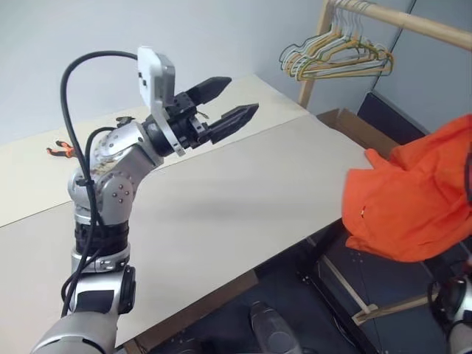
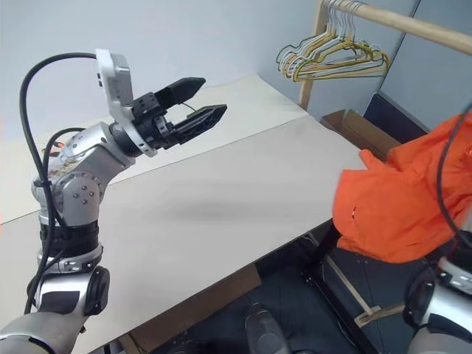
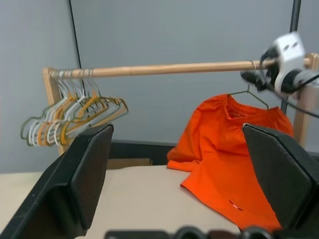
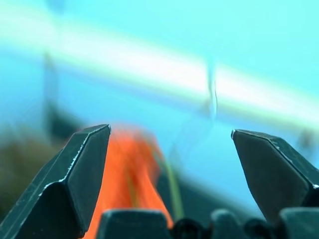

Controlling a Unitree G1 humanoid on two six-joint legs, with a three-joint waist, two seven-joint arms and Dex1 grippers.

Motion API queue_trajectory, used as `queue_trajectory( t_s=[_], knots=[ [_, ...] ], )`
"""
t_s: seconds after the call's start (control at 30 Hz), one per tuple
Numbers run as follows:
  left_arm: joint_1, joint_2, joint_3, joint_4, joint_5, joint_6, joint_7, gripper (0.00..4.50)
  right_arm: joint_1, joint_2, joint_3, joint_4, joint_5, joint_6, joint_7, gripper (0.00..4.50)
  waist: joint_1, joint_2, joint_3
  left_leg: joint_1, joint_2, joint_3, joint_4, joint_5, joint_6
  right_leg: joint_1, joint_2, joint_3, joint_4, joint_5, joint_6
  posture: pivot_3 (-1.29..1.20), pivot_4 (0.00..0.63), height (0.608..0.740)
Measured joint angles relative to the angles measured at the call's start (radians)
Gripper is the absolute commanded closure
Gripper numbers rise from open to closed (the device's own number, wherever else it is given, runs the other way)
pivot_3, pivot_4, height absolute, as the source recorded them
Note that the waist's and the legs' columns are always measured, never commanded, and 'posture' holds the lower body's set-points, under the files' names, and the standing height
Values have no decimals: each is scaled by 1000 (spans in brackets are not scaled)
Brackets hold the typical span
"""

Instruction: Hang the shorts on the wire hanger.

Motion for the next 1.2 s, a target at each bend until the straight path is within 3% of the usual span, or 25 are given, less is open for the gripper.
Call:
queue_trajectory(
  t_s=[0.13,0.3,0.37,0.63,0.93,1.2],
  knots=[
    [95,62,0,-31,39,-36,-26,0,10,60,139,-119,56,-135,167,9,-6,-3,-2,5,1,0,0,0,0,5,1,0,0,0,0,-209,67,740],
    [211,167,-2,-83,66,-34,-69,0,26,137,353,-114,182,-162,455,9,16,-4,-2,11,1,-1,-1,0,0,3,0,-1,0,2,-3,-124,61,740],
    [275,201,-1,-115,69,-33,-88,0,27,137,408,-99,211,-164,558,9,41,-4,-2,8,1,-2,-1,0,1,-2,0,-1,1,7,-11,-82,63,740],
    [561,327,110,-327,55,-10,-99,0,22,118,551,25,277,-208,956,9,201,-5,-1,3,2,-4,-1,0,1,-7,-1,-5,-1,9,-14,70,75,740],
    [700,358,238,-479,-9,52,-31,0,-62,160,609,154,285,-241,1133,9,361,-5,-1,2,2,-5,-2,-1,0,-9,-1,-11,-2,8,-18,133,76,740],
    [708,389,262,-480,-29,59,-30,0,-59,172,622,159,268,-269,1153,9,406,-5,-1,-2,1,-9,-2,0,-1,-9,-2,-17,-5,8,-20,131,72,740]
  ],
)
